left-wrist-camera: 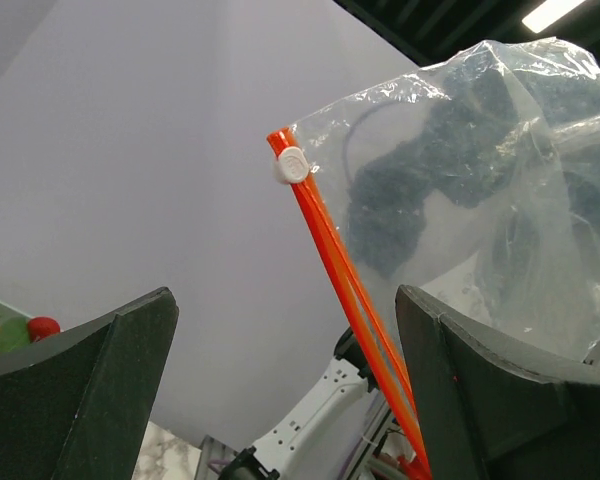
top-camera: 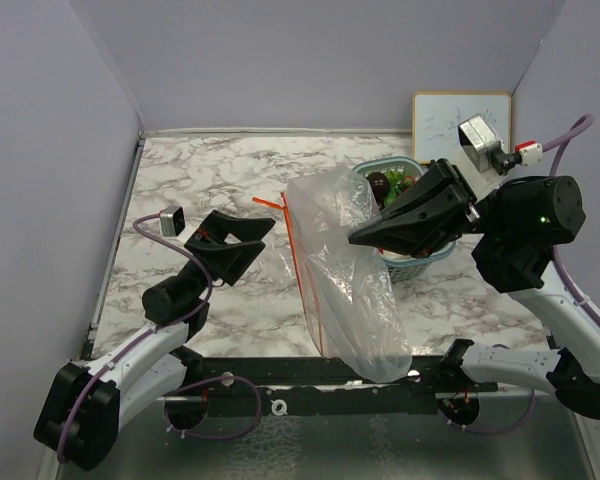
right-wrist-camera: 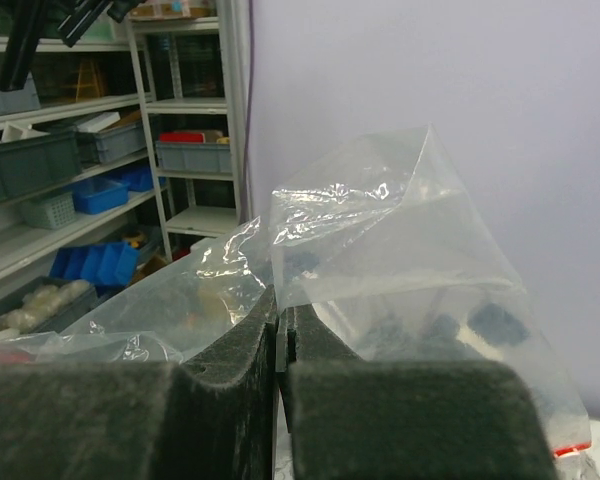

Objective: Place the food in the zip-top bag and seal the zipper
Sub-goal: Pick up the zipper food storage bag at the center of the board.

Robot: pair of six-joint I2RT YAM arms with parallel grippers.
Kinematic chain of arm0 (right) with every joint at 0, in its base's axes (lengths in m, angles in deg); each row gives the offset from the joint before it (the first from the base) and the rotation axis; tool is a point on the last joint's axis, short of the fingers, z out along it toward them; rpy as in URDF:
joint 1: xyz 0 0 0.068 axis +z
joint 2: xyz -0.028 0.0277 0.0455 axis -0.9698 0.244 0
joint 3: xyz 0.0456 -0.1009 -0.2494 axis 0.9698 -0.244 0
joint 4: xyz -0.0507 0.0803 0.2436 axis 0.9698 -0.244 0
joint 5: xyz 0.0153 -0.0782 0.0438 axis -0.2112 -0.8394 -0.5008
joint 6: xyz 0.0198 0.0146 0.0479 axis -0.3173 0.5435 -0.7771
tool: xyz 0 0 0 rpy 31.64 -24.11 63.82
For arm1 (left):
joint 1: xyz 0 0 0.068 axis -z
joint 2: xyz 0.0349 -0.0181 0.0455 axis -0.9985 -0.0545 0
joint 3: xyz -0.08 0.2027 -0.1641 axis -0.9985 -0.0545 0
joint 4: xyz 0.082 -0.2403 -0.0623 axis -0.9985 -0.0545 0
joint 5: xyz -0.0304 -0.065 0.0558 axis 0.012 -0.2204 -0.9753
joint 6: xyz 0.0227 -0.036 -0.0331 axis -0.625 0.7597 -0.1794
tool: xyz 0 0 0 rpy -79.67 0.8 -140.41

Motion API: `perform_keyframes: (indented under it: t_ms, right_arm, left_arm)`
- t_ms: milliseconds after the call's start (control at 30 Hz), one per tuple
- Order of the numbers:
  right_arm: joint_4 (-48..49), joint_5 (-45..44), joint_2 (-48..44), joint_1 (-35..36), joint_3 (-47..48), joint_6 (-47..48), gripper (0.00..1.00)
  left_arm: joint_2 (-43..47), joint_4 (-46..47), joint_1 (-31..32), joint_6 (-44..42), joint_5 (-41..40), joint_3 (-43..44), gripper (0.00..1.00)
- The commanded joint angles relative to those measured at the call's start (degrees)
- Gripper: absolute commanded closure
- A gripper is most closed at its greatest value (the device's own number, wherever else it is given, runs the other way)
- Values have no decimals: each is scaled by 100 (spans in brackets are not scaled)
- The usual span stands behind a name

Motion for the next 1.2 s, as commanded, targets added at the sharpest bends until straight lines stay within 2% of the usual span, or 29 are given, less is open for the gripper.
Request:
perform_keyframes:
  t_ms: [0, 467, 633, 800, 900, 933, 1000, 1067, 1167]
  right_arm:
    - [431, 324, 17, 3, 39, -121, 98]
    - [1420, 472, 667, 3, 13, -391, 98]
    - [1143, 210, 694, 3, -86, -25, 98]
    - [335, -846, 344, 3, -536, 842, 97]
    - [60, -1718, 106, 3, -827, 1267, 98]
    - [-9, -1993, 27, 3, -903, 1362, 98]
    - [-136, -2473, -138, 3, -1063, 1536, 97]
    - [-212, -2912, -317, 3, -1220, 1675, 98]
    - [-392, -3401, -522, 3, -1375, 1844, 97]
  left_arm:
    - [-104, 1103, 24, 441, 263, 117, 7]
    - [-671, 1610, 435, 537, 717, 442, 6]
    - [-493, 1615, 607, 300, 791, 470, 6]
    - [-337, 1617, 634, 266, 834, 436, 13]
    - [-352, 1617, 643, 286, 835, 401, 28]
    - [-369, 1614, 647, 291, 834, 400, 38]
    - [-418, 1617, 648, 351, 796, 370, 71]
    - [-488, 1614, 654, 410, 730, 318, 92]
    - [-628, 1614, 648, 475, 659, 253, 100]
